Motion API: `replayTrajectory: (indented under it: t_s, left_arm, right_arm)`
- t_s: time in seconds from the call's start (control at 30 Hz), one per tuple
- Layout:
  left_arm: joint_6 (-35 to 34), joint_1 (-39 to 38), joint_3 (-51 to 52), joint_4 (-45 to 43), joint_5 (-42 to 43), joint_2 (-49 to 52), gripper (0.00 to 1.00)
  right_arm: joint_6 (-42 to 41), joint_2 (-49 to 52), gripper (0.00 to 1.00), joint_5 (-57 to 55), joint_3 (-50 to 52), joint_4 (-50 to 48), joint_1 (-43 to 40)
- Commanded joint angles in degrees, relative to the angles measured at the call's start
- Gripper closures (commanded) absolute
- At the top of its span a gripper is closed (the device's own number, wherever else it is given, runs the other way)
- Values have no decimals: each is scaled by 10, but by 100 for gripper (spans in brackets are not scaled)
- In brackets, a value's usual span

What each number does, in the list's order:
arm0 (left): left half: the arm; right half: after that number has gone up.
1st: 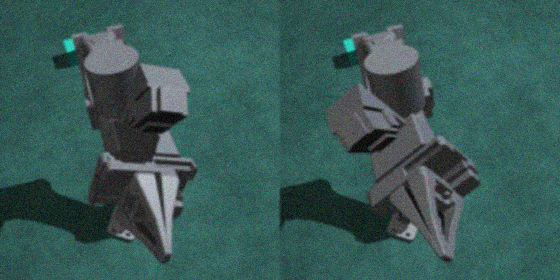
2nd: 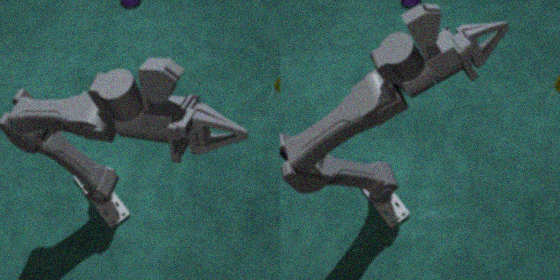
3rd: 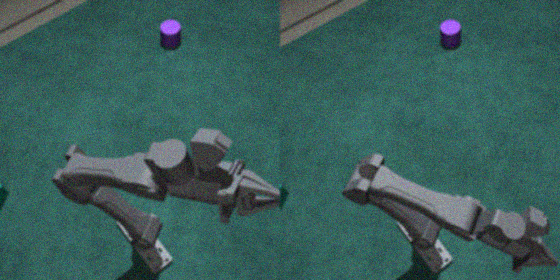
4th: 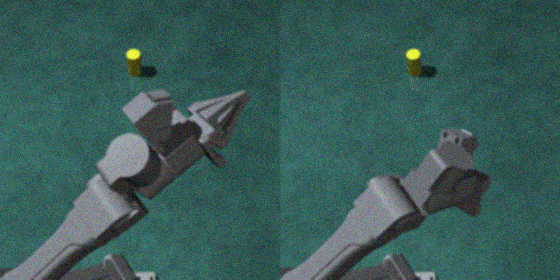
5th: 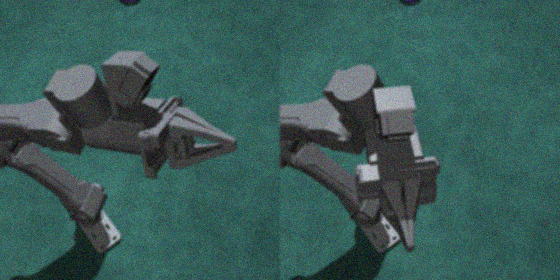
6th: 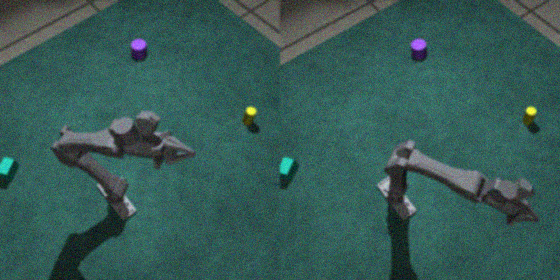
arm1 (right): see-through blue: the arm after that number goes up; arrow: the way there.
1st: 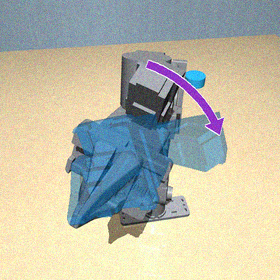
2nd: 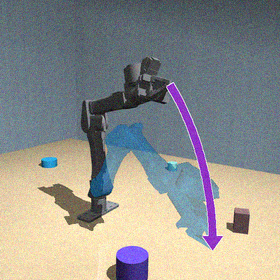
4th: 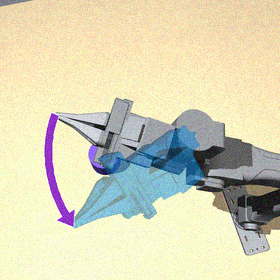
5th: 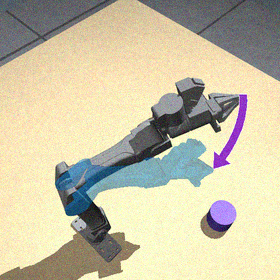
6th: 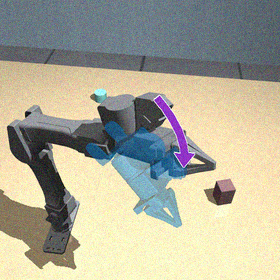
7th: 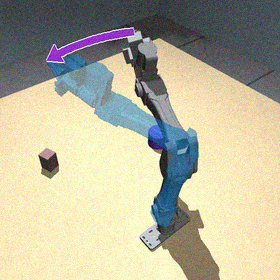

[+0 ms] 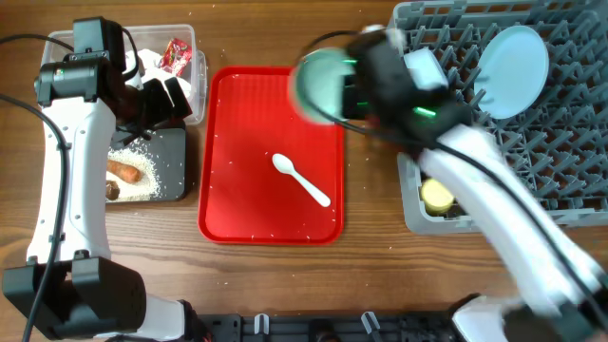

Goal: Sort waste into correct bins and load items into the dishwasher rack
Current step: 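Carry the mint bowl into the dish rack and release it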

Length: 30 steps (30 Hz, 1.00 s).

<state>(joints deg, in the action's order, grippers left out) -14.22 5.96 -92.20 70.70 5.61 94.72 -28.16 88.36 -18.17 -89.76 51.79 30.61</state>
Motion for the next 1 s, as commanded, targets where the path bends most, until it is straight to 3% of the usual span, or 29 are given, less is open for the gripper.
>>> replayTrajectory:
  t_s: [0.0, 0.1, 0.3, 0.57, 0.97]
  left_arm:
    - [1, 1, 0, 0, -3, 2, 0]
    - [1, 1, 1, 0, -3, 2, 0]
    - [1, 1, 0, 0, -3, 2, 0]
    - [1, 1, 0, 0, -3, 2, 0]
    - [1, 1, 0, 0, -3, 2, 0]
  right_arm:
    - [0, -79, 96, -343, 3, 129, -41]
    - [-24, -84, 96, -440, 7, 219, -84]
    - [-8, -4, 96, -453, 35, 217, -160]
    - [57, 126, 96, -500, 36, 213, -163]
    - [57, 184, 96, -489, 40, 193, -160]
